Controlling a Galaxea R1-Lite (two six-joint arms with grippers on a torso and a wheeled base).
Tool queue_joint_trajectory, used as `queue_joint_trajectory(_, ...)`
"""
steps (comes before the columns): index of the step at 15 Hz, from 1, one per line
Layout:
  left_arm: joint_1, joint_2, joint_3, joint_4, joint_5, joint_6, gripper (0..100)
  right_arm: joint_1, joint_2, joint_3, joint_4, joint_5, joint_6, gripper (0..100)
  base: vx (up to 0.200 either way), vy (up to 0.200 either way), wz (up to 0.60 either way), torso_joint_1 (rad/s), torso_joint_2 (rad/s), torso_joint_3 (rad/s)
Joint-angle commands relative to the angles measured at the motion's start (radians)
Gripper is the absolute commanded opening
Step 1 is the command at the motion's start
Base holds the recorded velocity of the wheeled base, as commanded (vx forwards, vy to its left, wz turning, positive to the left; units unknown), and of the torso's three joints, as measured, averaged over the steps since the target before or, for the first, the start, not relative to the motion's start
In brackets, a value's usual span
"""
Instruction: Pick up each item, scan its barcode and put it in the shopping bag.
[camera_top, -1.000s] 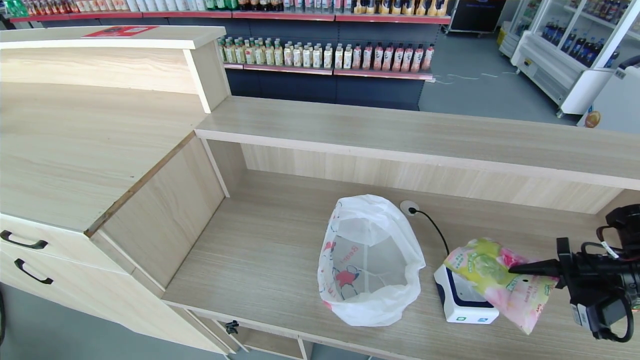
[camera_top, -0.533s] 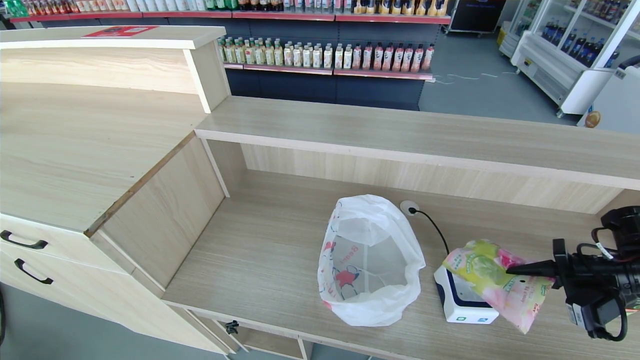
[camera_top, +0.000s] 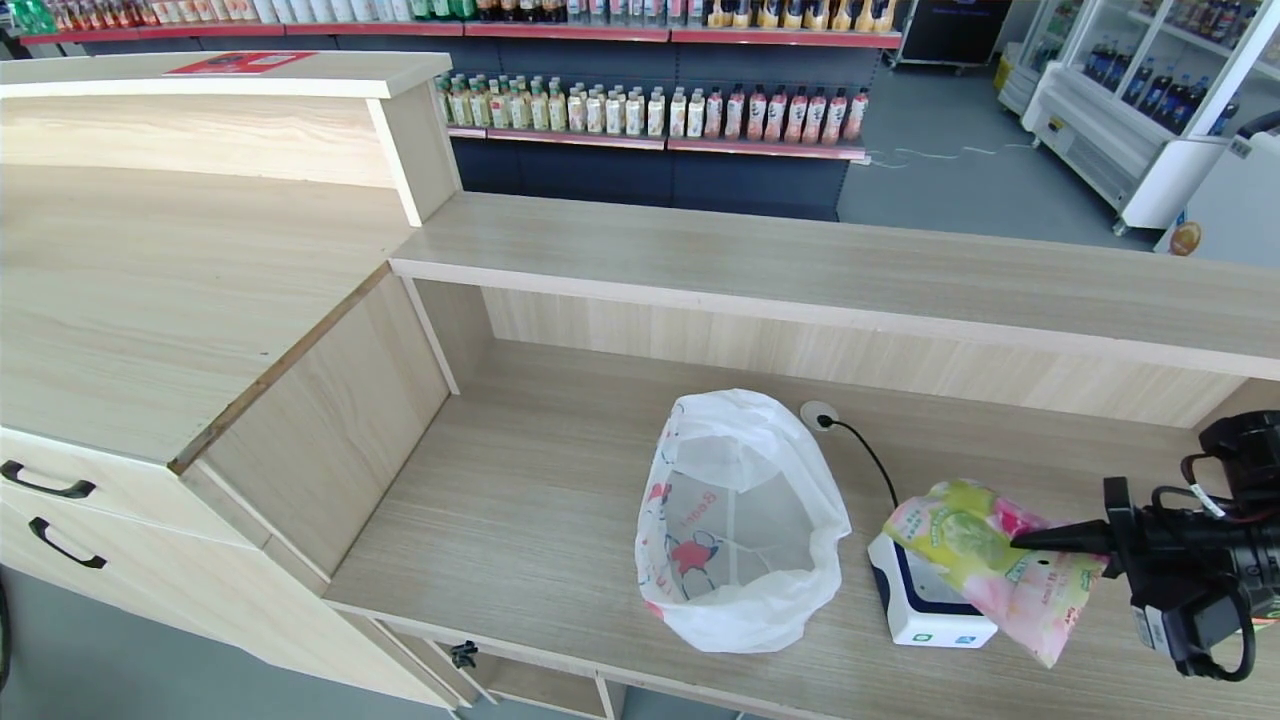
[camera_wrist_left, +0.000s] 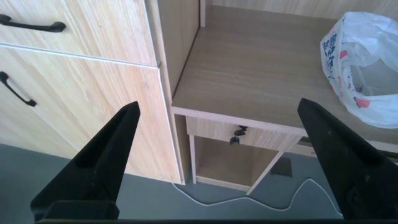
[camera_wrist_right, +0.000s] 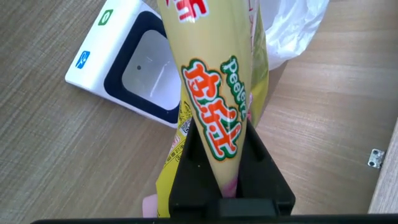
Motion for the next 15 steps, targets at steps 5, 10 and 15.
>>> queue_joint_trajectory(5, 0.000, 0.000, 0.000, 0.000, 0.000, 0.000, 100, 0.036, -0.306, -0.011, 0.393, 0.091, 0.310, 0, 0.000, 0.000, 0.00, 0.000, 0.00, 0.000)
queue_joint_trajectory(10, 0.000, 0.000, 0.000, 0.000, 0.000, 0.000, 100, 0.021, -0.582, -0.014, 0.304, 0.094, 1.222, 0, 0.000, 0.000, 0.00, 0.000, 0.00, 0.000)
queue_joint_trajectory(15, 0.000, 0.000, 0.000, 0.000, 0.000, 0.000, 100, -0.046, -0.640, -0.031, 0.270, 0.093, 1.526, 0, 0.000, 0.000, 0.00, 0.000, 0.00, 0.000)
